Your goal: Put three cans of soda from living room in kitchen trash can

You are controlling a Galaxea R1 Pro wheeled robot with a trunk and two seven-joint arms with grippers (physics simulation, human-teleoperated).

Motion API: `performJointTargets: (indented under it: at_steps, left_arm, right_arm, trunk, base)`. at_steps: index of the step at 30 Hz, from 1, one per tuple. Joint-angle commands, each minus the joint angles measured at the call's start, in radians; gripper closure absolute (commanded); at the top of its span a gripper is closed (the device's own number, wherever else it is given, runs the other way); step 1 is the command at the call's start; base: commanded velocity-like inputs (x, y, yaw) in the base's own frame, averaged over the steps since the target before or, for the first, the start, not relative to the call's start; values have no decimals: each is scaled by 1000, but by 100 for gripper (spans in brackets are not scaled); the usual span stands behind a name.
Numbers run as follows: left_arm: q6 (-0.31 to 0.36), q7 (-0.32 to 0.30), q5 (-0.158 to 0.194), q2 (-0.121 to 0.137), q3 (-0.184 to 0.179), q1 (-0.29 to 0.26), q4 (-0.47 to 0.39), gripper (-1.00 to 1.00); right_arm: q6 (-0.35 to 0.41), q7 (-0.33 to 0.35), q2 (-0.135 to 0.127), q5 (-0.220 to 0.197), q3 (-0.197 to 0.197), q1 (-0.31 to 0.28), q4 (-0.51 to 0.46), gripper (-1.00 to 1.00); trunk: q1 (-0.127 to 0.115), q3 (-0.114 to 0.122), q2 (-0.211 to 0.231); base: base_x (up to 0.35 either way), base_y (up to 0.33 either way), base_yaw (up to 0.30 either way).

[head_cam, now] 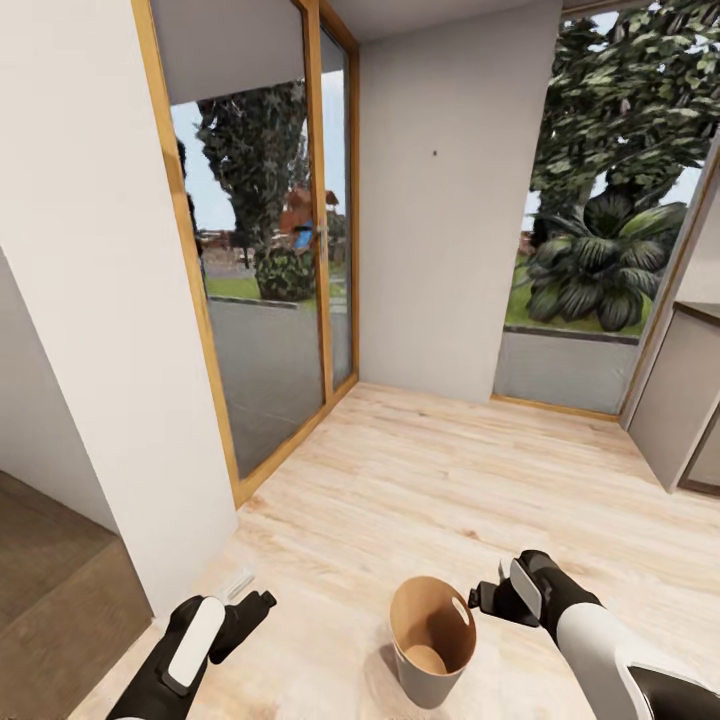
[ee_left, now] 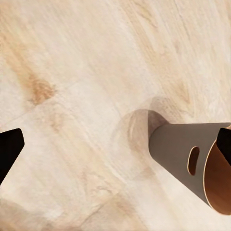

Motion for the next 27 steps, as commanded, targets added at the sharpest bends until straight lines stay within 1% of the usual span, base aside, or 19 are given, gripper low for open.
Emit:
performJointTargets:
  at_steps: [1,3,7,12,27]
  left_arm:
    - [0,0,2,-1,-1,0,0,-100]
    - [0,0,3,-1,-2,1,0,-100]
    - [1,-1,5,-3,-4,3,-2,-100]
    - [1,-1,5,-10,-5,4,-8,-100]
    - [-17,8,3,-13,-5,4,0,-100]
  right_arm:
    - [-10,0,1,-1,0,0,0,-100]
    - [-44,0,1,-2,-2,0,0,-100]
    - [-68,4,0,-3,-4,0,0,-100]
    - [-69,8,-2,-3,-4,0,0,-100]
    - [-70,9,-5,-3,-4,0,-1,-100]
  trunk:
    - [4,-3,-7]
    - [12,-9,-21]
    - [27,-22,-49]
    - [46,-38,-84]
    - [104,-85,-189]
  base:
    - [0,0,0]
    - [0,0,0]
    - [0,0,0]
    - [0,0,0]
    - [0,0,0]
